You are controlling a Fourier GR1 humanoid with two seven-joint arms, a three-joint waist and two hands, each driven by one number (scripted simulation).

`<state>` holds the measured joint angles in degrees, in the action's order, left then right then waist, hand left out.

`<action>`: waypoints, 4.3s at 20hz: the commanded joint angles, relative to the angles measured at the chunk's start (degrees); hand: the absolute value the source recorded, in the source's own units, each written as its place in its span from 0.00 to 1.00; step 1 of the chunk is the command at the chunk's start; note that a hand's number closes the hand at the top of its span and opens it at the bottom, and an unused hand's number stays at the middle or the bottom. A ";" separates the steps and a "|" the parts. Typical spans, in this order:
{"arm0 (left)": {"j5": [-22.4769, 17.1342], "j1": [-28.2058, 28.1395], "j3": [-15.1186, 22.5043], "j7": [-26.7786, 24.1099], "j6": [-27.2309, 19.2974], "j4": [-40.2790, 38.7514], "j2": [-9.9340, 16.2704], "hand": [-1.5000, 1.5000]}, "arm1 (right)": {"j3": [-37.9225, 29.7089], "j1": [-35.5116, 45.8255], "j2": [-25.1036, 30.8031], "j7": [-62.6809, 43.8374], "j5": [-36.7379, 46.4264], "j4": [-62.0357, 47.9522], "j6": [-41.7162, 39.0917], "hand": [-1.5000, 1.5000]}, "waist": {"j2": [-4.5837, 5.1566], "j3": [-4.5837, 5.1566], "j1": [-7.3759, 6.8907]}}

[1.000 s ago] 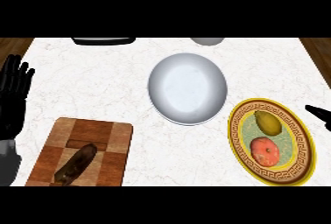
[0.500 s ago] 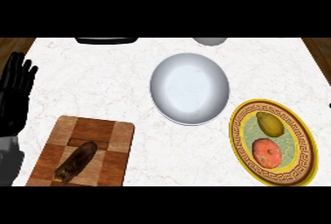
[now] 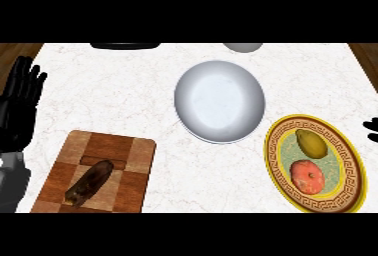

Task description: Pick the lemon from the plate and place it in the bowl

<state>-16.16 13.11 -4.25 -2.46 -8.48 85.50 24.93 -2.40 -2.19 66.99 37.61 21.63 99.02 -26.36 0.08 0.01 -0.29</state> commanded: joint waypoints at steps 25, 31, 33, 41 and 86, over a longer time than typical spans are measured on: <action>4.60 0.36 -3.15 1.54 1.72 1.05 -5.21 0.50 | 12.17 16.95 -20.69 11.89 23.42 -29.91 5.98 0.00 | -0.09 -0.02 0.01; 5.00 -1.02 -3.97 2.16 2.87 3.09 -5.44 0.50 | 11.93 20.58 -21.46 16.42 27.02 -36.14 7.75 0.00 | -0.07 -0.03 -0.11; 3.87 0.58 -7.03 -1.00 7.03 -2.26 -2.92 0.50 | 12.52 19.99 -23.59 11.85 28.34 -32.10 6.05 0.00 | -0.07 0.00 0.21; 4.67 -0.73 -7.12 1.51 6.47 0.92 -4.65 0.50 | 12.62 26.34 -30.39 12.16 34.46 -44.92 10.82 0.00 | 0.03 -0.03 -0.35; 7.60 -4.84 -12.53 2.41 5.93 2.71 -4.34 0.50 | -22.63 3.76 -26.40 -24.84 28.26 -43.39 29.24 1.00 | -2.26 0.75 7.38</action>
<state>-8.88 9.29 -16.76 -0.15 -2.50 87.09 20.40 -21.86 5.62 40.13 16.40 52.60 47.90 2.76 -1.99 0.65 7.00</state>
